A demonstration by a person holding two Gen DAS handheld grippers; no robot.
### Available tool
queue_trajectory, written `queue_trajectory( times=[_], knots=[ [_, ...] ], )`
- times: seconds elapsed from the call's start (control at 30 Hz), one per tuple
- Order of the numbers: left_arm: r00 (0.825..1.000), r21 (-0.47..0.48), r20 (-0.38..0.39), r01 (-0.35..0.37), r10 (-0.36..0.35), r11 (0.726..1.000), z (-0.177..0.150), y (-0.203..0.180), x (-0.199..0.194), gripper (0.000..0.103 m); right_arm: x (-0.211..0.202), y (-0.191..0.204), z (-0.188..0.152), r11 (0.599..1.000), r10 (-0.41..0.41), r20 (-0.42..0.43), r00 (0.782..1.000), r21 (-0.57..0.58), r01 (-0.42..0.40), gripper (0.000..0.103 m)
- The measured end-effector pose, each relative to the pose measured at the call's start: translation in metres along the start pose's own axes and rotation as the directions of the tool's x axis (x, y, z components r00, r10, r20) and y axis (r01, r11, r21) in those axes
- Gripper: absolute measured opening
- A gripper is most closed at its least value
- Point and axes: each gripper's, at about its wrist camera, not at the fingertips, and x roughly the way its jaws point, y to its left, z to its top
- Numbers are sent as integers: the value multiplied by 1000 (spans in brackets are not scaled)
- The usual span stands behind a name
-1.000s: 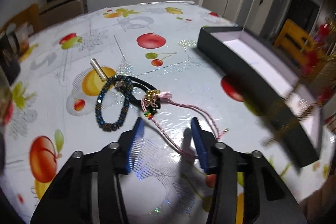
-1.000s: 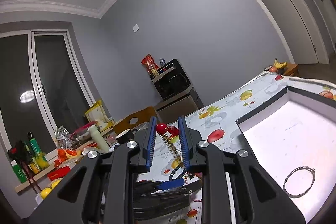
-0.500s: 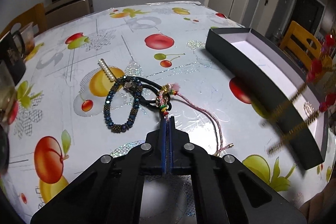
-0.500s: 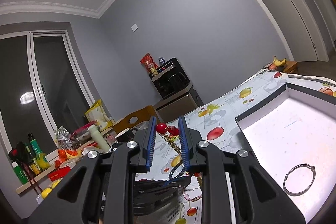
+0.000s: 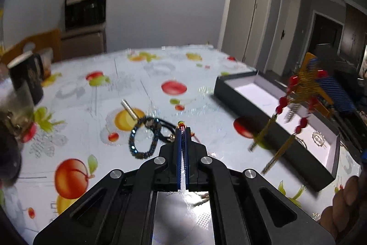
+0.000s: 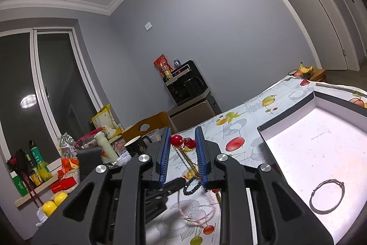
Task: Organize jewelry
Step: 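Grasp the pink cord with the left tool while the right tool holds the tassel over the box, then lower the tassel into the box and open the right tool while the left carries the pink cord over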
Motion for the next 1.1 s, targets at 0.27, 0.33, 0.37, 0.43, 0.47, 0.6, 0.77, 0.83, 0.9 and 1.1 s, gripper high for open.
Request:
queue_trajectory(
  times=[0.27, 0.33, 0.37, 0.43, 0.47, 0.6, 0.77, 0.83, 0.9, 1.1],
  knots=[
    [990, 51, 133, -52, 44, 997, -4, -10, -25, 2, 0, 2, -1, 1000, -8, -7, 1000, -16, 7, 22],
    [988, 37, 147, -54, 48, 998, -5, -8, -30, 2, 0, 2, -1, 1000, -6, -7, 1000, -15, 6, 22],
    [986, 31, 157, -54, 49, 998, -5, -7, -32, 2, 0, 3, -1, 1000, -6, -8, 1000, -15, 6, 22],
    [984, 28, 170, -57, 52, 998, -6, -7, -34, 2, 0, 3, -1, 1000, -6, -13, 1000, -19, 6, 22],
    [982, 29, 178, -61, 55, 998, -7, -7, -36, 2, 1, 4, -1, 1000, -8, -14, 1000, -21, 7, 22],
    [975, 42, 211, -78, 68, 996, -9, -11, -42, 2, 0, 6, -1, 1000, -8, -13, 1000, -30, 8, 22],
    [972, 28, 224, -83, 74, 996, -9, -8, -44, 2, 2, 6, 2, 999, -19, -20, 1000, -33, 18, 22],
    [970, 19, 234, -73, 67, 997, -9, -6, -46, 2, 4, 4, 5, 999, -34, -46, 998, -35, 32, 22],
    [973, -6, 229, -40, 40, 999, -8, -5, -45, 2, 0, 4, 10, 997, -58, -64, 996, -63, 54, 22],
    [963, -19, 270, 21, -15, 1000, 0, -25, -49, 2, -31, -13, 42, 985, -129, -58, 990, -119, 122, 22]
  ],
)
